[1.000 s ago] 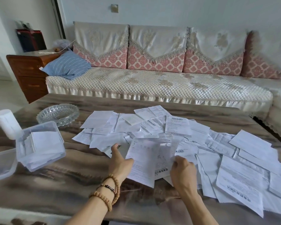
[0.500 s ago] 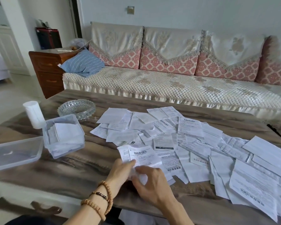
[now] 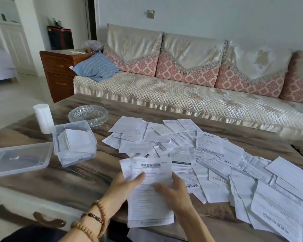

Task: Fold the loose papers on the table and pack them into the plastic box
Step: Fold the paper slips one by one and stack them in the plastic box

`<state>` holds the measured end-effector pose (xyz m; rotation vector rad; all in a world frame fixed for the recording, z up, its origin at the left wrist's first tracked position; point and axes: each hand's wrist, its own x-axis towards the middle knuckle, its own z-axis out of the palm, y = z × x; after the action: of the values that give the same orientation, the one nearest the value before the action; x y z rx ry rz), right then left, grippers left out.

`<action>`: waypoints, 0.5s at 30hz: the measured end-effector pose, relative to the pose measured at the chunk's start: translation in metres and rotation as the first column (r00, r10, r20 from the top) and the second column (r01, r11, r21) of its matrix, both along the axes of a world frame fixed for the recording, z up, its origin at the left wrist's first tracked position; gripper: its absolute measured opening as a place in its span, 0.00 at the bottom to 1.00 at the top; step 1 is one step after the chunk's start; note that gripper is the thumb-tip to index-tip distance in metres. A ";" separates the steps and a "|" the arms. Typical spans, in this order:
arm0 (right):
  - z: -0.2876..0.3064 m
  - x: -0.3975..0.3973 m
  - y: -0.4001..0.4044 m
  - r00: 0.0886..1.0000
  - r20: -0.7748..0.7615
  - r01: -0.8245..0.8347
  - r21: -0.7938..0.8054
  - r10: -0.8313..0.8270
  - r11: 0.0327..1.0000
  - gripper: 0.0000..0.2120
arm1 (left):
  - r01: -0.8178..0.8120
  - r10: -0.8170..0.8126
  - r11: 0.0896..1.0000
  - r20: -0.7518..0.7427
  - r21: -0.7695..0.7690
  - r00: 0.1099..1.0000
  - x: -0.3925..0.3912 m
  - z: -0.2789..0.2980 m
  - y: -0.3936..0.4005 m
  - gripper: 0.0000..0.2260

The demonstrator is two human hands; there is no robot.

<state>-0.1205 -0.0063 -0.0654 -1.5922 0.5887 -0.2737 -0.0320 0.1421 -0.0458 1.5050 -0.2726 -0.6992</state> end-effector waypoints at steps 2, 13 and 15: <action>0.000 0.008 0.011 0.996 0.032 -0.085 -0.053 0.087 0.995 0.18 | -0.071 0.053 0.988 0.130 0.136 0.990 0.000 -0.005 0.002 0.12; 0.001 0.092 -0.075 0.707 -0.636 -0.358 -0.698 -0.307 0.621 0.44 | -0.132 0.078 0.976 0.286 0.174 0.955 0.024 -0.003 0.021 0.46; -0.001 0.102 -0.068 0.712 -0.611 -0.355 -0.739 -0.346 0.573 0.33 | -0.169 0.110 0.975 0.343 0.145 0.933 0.024 -0.004 0.021 0.43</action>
<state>-0.0183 -0.0742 -0.0666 -2.6902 1.1749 0.1519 -0.0079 0.1631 -0.0502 1.7911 -0.3632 -0.3569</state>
